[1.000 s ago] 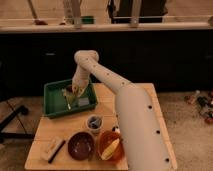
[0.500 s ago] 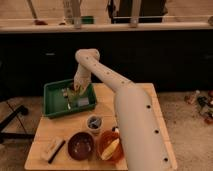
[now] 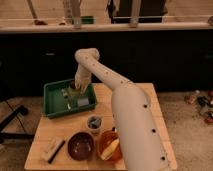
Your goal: Stack cups into tray
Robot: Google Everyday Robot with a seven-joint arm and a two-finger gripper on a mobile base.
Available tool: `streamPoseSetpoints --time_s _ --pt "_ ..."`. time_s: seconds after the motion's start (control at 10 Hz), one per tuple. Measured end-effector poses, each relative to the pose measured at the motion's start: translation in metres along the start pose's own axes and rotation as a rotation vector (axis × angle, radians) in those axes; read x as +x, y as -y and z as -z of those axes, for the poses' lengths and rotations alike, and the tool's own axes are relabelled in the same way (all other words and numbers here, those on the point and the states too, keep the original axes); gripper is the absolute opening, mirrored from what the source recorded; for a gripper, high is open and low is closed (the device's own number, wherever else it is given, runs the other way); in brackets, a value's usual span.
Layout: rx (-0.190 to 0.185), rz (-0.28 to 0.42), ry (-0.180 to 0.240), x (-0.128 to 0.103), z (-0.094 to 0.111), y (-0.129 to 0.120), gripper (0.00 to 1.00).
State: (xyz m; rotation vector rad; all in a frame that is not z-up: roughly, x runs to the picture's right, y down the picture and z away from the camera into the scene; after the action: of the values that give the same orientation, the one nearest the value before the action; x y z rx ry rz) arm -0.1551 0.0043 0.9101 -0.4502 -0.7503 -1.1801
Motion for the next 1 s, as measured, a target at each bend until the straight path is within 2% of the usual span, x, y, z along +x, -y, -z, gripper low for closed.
streamPoseSetpoints --time_s 0.4,0.7,1.0 --pt "-0.016 -0.008 -0.043 0.015 -0.004 0.012 0.04" --pt "-0.025 -0.019 -0.051 0.024 -0.013 0.017 0.04" --pt "-0.026 -0.038 -0.048 0.033 -0.021 0.013 0.04"
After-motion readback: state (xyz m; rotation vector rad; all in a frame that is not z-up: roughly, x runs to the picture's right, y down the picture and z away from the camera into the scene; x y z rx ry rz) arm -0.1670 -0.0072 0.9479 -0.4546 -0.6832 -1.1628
